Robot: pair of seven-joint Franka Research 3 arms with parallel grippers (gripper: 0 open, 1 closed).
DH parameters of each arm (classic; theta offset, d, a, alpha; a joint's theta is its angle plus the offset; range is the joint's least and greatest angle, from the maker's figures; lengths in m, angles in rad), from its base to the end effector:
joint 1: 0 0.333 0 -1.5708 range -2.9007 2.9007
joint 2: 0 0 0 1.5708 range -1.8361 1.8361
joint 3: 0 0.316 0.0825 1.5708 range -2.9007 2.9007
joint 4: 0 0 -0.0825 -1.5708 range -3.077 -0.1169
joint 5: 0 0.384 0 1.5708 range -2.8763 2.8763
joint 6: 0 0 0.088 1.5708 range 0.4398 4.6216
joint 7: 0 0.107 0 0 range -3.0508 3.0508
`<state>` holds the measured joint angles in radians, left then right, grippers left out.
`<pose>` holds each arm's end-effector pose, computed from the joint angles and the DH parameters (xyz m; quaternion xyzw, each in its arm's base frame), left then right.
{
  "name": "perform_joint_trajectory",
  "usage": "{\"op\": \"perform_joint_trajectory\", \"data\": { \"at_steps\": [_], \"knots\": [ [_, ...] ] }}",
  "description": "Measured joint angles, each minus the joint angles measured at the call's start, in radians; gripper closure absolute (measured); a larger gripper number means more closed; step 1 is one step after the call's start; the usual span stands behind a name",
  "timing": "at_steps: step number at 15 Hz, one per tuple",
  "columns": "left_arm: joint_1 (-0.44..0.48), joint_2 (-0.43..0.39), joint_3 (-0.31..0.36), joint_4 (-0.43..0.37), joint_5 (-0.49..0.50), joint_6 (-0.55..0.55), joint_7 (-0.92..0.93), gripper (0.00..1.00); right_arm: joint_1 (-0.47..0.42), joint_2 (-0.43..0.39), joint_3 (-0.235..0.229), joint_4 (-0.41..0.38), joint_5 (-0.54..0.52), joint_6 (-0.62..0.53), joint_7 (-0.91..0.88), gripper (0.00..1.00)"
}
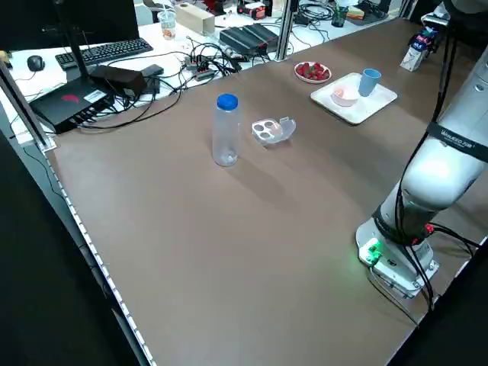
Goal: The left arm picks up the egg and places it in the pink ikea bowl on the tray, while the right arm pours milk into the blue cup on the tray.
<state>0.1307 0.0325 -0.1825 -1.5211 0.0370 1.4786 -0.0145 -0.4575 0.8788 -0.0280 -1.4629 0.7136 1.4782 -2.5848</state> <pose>0.5544 -0.0227 0.6223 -0.9990 0.0177 0.0367 0.0168 0.5875 -0.2225 0.1449 -0.5264 -0.6839 -0.3040 0.4035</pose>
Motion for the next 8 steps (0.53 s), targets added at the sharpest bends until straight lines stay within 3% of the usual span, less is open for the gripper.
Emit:
{"op": "perform_joint_trajectory", "data": {
  "at_steps": [8],
  "knots": [
    [0.001, -0.003, 0.0, 0.0, 0.0, -0.001, 0.0, 0.0, -0.059, -0.04, -0.003, 0.054, -0.049, -0.012, 0.0, 0.0]
  ]
}}
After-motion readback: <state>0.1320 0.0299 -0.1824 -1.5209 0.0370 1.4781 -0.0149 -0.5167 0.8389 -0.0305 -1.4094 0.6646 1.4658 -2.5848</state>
